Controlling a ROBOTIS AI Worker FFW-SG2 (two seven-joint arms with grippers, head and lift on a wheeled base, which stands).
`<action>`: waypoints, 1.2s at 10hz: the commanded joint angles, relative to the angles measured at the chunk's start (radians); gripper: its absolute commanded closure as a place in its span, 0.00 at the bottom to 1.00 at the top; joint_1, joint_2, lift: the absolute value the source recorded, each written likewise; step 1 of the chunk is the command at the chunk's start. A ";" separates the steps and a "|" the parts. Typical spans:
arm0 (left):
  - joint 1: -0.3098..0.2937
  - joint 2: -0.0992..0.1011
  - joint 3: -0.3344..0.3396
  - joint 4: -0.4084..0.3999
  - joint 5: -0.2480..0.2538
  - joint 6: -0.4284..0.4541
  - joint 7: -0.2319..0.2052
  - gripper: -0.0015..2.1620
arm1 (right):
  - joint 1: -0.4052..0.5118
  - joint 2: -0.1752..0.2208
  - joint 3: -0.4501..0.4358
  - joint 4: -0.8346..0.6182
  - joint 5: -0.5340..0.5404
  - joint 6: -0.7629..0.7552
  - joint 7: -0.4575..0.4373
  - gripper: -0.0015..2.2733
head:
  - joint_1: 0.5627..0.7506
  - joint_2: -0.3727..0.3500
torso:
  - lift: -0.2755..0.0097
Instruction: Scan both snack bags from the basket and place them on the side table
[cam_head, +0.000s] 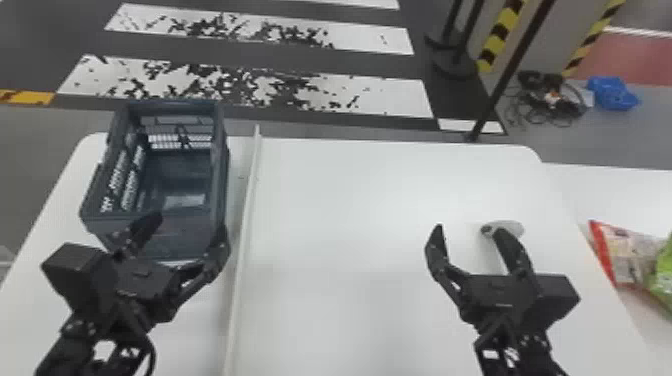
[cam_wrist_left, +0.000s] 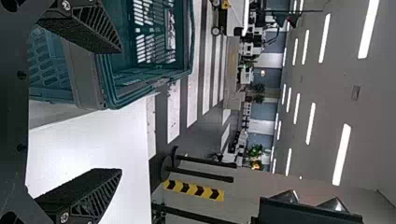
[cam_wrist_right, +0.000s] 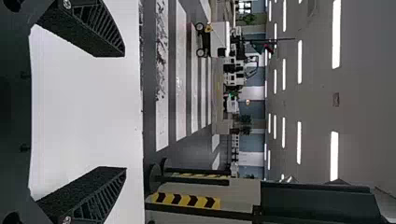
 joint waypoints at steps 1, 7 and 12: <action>0.010 -0.005 0.001 -0.011 0.000 0.000 0.000 0.04 | 0.000 0.001 0.002 0.000 -0.011 0.000 0.005 0.03 | 0.70 0.37 | 0.70; 0.033 -0.005 0.005 -0.033 0.000 -0.006 0.008 0.04 | 0.006 0.001 0.022 -0.002 -0.013 -0.003 0.011 0.03 | 0.70 0.40 | 0.70; 0.041 -0.005 0.011 -0.043 0.000 -0.006 0.014 0.04 | 0.015 0.001 0.028 -0.008 -0.011 -0.007 0.011 0.03 | 0.70 0.42 | 0.70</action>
